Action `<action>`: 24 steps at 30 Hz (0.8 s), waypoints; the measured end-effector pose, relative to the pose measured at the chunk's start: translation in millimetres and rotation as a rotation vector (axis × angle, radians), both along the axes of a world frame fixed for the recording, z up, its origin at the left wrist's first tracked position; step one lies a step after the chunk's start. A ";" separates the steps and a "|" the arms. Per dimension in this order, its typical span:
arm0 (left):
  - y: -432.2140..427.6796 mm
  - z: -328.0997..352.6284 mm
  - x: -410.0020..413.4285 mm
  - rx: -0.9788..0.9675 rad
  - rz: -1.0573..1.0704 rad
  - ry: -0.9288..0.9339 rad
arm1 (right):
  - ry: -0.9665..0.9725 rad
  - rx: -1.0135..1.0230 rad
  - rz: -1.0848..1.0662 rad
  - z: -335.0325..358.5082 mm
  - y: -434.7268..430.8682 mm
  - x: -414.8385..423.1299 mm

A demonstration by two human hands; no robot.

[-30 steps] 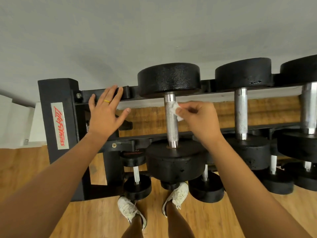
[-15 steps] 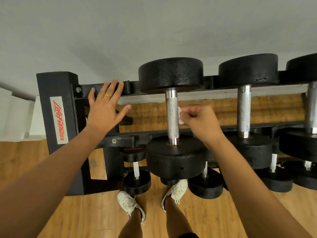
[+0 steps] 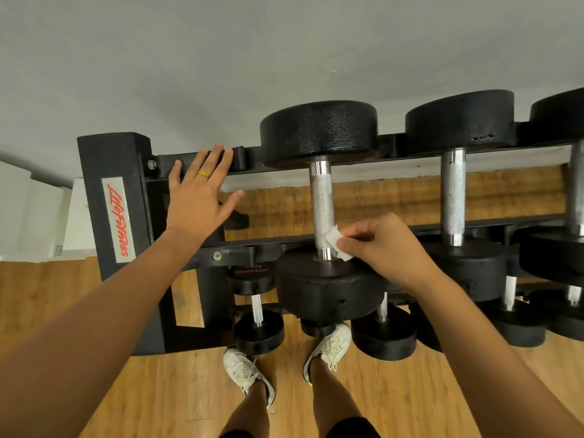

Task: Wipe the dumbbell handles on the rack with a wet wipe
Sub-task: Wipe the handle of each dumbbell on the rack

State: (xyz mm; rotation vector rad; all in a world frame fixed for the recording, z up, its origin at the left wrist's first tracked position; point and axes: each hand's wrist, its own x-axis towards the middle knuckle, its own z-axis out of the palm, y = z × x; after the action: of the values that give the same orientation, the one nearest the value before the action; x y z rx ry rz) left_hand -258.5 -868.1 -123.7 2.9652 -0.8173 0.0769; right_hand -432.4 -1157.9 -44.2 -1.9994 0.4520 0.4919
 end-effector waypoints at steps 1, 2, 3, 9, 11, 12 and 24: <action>0.1 0.2 -0.4 -0.006 0.000 -0.003 | -0.014 -0.006 -0.026 0.7 0.1 2.4; 0.2 0.5 -0.8 -0.010 0.001 -0.006 | -0.043 -0.006 -0.077 1.2 1.4 5.8; 0.2 0.6 -0.9 -0.012 0.003 -0.006 | -0.077 0.001 -0.141 1.5 3.7 8.6; 0.1 -0.6 -0.3 -0.007 0.004 0.011 | -0.083 -0.018 -0.116 -2.2 8.6 -3.5; 0.8 -1.0 -0.1 0.001 0.007 0.011 | -0.071 0.000 -0.113 2.2 5.7 -0.5; 0.5 -1.1 -0.2 0.005 0.006 0.012 | -0.107 0.017 -0.165 4.9 4.1 5.8; 0.8 -2.6 -0.6 -0.012 0.007 0.008 | -0.435 -0.230 -0.356 2.9 30.1 34.4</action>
State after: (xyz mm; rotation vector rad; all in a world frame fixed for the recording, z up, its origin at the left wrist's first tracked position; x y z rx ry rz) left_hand -259.1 -867.3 -126.3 2.9553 -0.8028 0.0706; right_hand -398.0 -1127.8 -41.3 -2.1072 0.5921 -0.2241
